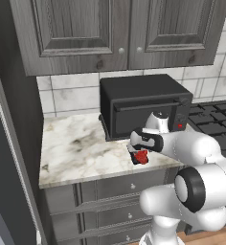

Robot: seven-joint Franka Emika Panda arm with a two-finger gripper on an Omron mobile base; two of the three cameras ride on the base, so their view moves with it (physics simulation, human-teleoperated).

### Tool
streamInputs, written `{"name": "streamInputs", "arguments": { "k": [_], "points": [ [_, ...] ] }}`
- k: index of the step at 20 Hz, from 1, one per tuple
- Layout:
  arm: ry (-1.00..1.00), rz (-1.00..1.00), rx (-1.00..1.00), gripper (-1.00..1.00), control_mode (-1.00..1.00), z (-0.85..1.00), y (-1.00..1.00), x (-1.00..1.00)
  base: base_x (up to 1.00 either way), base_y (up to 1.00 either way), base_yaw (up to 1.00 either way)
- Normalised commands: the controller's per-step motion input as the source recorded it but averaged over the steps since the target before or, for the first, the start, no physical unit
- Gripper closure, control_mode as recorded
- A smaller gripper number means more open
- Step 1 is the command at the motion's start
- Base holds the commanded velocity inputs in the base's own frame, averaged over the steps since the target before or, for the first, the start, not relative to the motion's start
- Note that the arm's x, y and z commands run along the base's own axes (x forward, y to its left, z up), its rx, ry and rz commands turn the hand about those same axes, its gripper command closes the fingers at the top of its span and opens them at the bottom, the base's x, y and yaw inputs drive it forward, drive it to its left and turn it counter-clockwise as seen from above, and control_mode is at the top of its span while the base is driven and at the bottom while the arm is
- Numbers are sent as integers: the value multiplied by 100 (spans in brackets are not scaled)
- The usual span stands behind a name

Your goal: Take the steak from the fridge and place it on the digital scale on the counter by the fridge. Wait a few seconds for a reading, then move it to the plate on the dining counter.

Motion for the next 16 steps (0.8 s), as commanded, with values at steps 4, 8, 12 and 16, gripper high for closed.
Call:
{"name": "streamInputs", "arguments": {
  "k": [4,8,12,16],
  "points": [
    [2,0,0,-100,-100,0,0,0,0,0,0],
    [4,0,0,-100,-100,0,0,0,0,0,0],
    [1,0,0,-100,-100,16,0,0,0,0,0],
    [0,0,1,-100,-100,65,-12,-29,0,0,0]
  ]
}}
